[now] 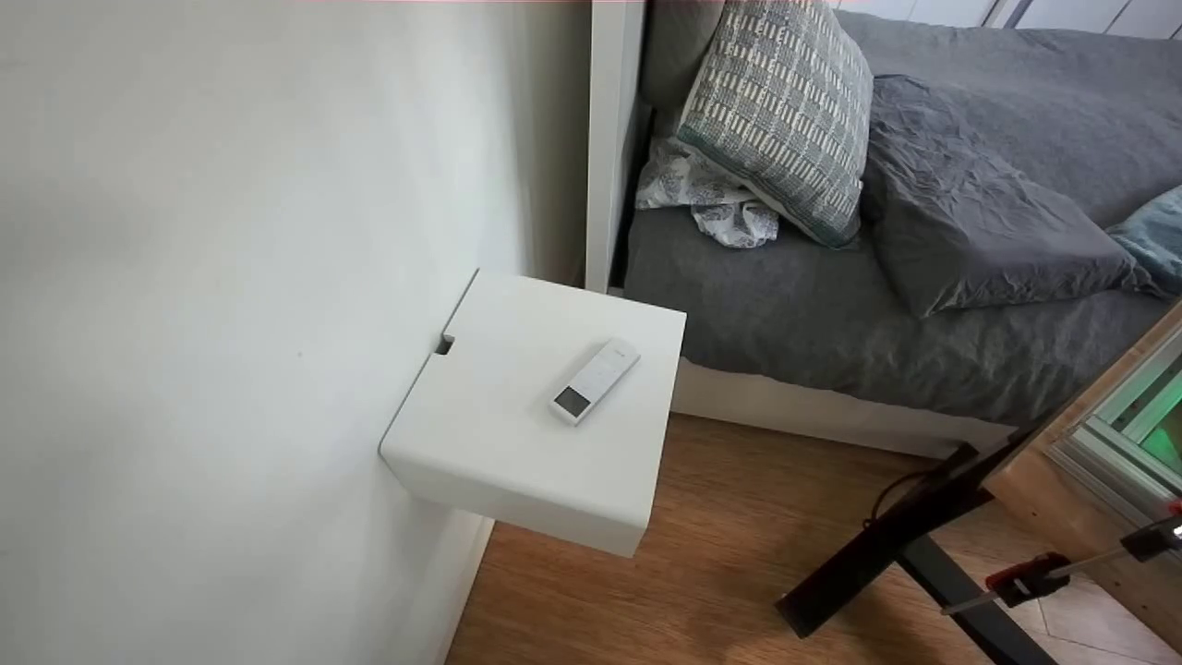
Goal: Move the pillow in the middle to the right a bit
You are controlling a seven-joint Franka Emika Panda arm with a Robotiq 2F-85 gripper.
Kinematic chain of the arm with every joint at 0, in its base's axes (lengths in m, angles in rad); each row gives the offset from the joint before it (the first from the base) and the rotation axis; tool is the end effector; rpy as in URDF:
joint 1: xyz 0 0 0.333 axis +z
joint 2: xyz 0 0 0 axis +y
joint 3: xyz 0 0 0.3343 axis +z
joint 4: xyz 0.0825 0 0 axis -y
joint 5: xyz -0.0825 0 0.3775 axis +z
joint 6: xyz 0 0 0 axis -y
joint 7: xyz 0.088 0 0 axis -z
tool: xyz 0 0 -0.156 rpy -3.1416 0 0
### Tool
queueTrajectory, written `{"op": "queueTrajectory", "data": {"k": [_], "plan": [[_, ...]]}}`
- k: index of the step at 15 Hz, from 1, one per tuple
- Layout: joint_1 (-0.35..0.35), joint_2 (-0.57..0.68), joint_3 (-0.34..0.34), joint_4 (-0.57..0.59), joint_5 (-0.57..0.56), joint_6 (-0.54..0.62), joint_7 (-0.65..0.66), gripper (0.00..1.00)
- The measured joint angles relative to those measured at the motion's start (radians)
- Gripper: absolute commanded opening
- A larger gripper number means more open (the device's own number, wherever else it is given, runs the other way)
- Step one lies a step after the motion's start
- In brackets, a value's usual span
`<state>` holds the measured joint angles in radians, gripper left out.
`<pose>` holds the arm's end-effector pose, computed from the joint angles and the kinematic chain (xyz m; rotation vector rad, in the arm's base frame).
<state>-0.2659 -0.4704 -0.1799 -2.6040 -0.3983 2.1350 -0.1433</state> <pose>0.3283 -0.1898 0.3812 2.8928 -0.0994 -0.0992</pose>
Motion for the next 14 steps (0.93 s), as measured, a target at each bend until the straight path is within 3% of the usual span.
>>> {"op": "queueTrajectory", "data": {"k": [6,10,14], "plan": [[0.043,0.096,-0.007,0.125,0.083,0.165,-0.005,1.0],[0.098,0.235,-0.021,0.272,0.219,0.2,-0.062,1.0],[0.116,0.432,-0.032,0.462,0.427,0.235,-0.163,1.0]]}}
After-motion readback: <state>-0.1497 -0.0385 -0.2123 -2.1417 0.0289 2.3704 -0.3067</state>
